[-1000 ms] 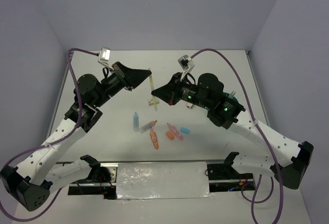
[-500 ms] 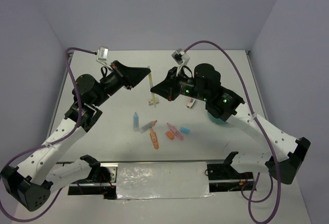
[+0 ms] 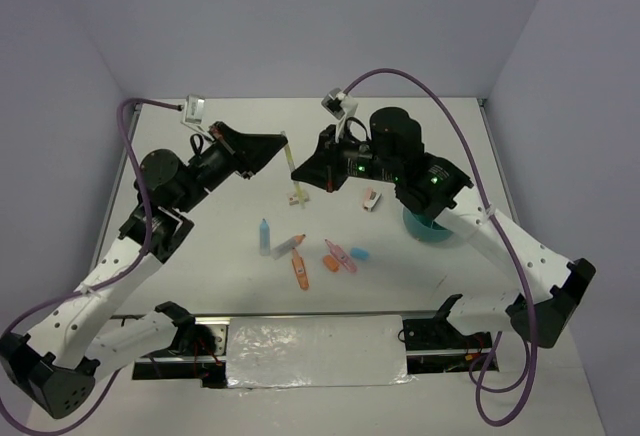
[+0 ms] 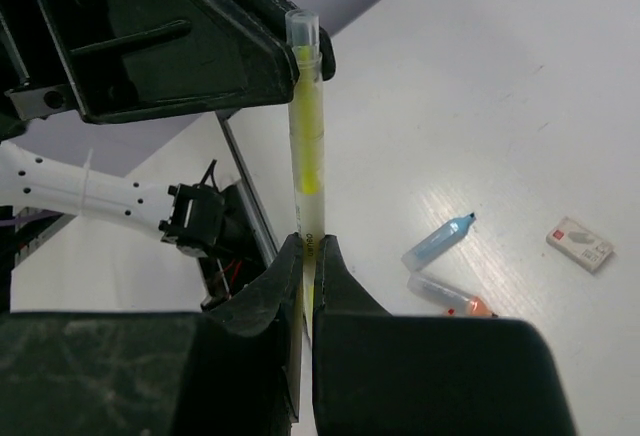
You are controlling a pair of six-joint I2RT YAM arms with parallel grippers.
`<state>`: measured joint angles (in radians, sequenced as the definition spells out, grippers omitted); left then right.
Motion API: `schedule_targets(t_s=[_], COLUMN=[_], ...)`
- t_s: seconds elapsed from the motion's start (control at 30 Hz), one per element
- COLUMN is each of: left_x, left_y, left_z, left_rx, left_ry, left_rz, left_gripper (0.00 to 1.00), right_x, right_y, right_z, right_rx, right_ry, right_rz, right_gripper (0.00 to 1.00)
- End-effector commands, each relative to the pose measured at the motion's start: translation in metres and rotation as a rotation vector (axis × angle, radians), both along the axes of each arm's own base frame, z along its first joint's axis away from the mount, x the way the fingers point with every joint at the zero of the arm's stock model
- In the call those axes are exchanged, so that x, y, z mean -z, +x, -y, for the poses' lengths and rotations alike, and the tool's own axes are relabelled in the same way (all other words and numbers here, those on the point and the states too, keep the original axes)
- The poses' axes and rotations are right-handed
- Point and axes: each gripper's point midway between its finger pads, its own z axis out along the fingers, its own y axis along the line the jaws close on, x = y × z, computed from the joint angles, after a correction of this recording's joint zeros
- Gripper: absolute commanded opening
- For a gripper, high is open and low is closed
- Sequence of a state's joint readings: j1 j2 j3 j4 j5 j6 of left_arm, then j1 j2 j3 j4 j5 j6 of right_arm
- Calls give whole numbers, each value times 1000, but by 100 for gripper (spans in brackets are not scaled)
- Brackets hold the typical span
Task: Sort the stationery into containers
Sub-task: Close the pen cap on the pen, then place the pen in the storage box.
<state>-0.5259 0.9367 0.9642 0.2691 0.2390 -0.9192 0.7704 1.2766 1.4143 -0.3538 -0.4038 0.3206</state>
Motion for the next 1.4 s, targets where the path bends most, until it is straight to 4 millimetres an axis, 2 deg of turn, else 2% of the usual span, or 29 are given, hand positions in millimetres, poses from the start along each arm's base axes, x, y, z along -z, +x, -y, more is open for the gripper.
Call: schedule_targets(t_s=[0.0, 0.03, 0.07, 0.1, 0.13, 0.17, 0.2, 0.23, 0.27, 0.3, 0.33, 0.4, 0.43, 0.47, 0.5, 0.53, 0.57, 0.6, 0.63, 0.67, 0.73, 0.77, 0.9, 0.93, 0.97, 1.0, 1.13, 1.17, 1.37], left_x=[30, 18, -6, -16, -26, -44, -50, -57, -65, -68, -69, -74, -77, -78, -77, -77, -73, -71, -68, -64, -53, -41, -5, 0, 19, 27, 65, 68, 78], left_y=[-44, -43, -41, -40, -39, -38, -39, -38, -37, -34, -32, -25, -14, -9, -3, 3, 9, 9, 9, 8, 5, 3, -13, -19, -20, -24, -31, -32, -42], left_z=[29, 30, 31, 30, 30, 30, 32, 32, 34, 33, 32, 27, 18, 9, 1, -7, -21, -24, -25, -26, -27, -24, -19, -19, -17, -15, -18, -19, -18], left_rx=[252, 252, 246, 237, 232, 228, 234, 237, 236, 220, 209, 157, 75, 15, -43, -100, -185, -199, -200, -203, -196, -168, -87, -68, -49, -28, -13, -10, 39], left_ry=[180, 183, 175, 175, 182, 171, 174, 172, 168, 168, 169, 168, 161, 164, 151, 142, 138, 134, 139, 153, 192, 216, 268, 269, 290, 297, 357, 368, 412], left_rz=[-111, -86, -38, -19, 15, 54, 75, 93, 111, 115, 114, 110, 94, 68, 29, 5, -35, -53, -58, -63, -74, -89, -129, -131, -163, -174, -247, -248, -257], left_gripper=[0, 2, 3, 3, 3, 4, 7, 19, 27, 34, 48, 68, 89, 99, 99, 99, 99, 99, 99, 99, 99, 99, 99, 99, 99, 99, 99, 99, 99], right_x=[-90, -67, -56, -55, -42, -40, -38, -27, -32, -30, -21, -11, -7, -3, 1, 18, 25, 21, 38, 42, 53, 57, 72, 82, 87, 97, 119, 130, 152], right_y=[41, 39, 36, 32, 25, 20, 15, 13, 9, 10, 10, 14, 17, 18, 21, 35, 42, 44, 49, 63, 67, 74, 78, 79, 79, 80, 84, 85, 92], right_z=[15, 16, 16, 16, 18, 18, 18, 17, 22, 27, 29, 41, 47, 56, 64, 81, 96, 115, 130, 161, 198, 231, 300, 310, 317, 331, 353, 355, 363], right_rx=[143, 139, 130, 115, 97, 81, 56, 53, 62, 89, 105, 173, 209, 249, 294, 414, 480, 555, 621, 754, 892, 1030, 1282, 1313, 1335, 1382, 1465, 1472, 1473], right_ry=[216, 183, 175, 191, 191, 201, 206, 197, 214, 215, 204, 181, 166, 155, 145, 112, 100, 116, 99, 90, 77, 49, -25, -53, -67, -88, -103, -114, -163], right_rz=[331, 310, 301, 310, 295, 296, 291, 268, 280, 276, 264, 253, 247, 244, 244, 226, 220, 234, 212, 216, 225, 240, 265, 258, 254, 239, 215, 200, 189], right_gripper=[0, 0, 0, 0, 0, 0, 0, 0, 0, 0, 0, 0, 0, 0, 0, 0, 0, 0, 0, 0, 0, 0, 0, 0, 0, 0, 0, 0, 0])
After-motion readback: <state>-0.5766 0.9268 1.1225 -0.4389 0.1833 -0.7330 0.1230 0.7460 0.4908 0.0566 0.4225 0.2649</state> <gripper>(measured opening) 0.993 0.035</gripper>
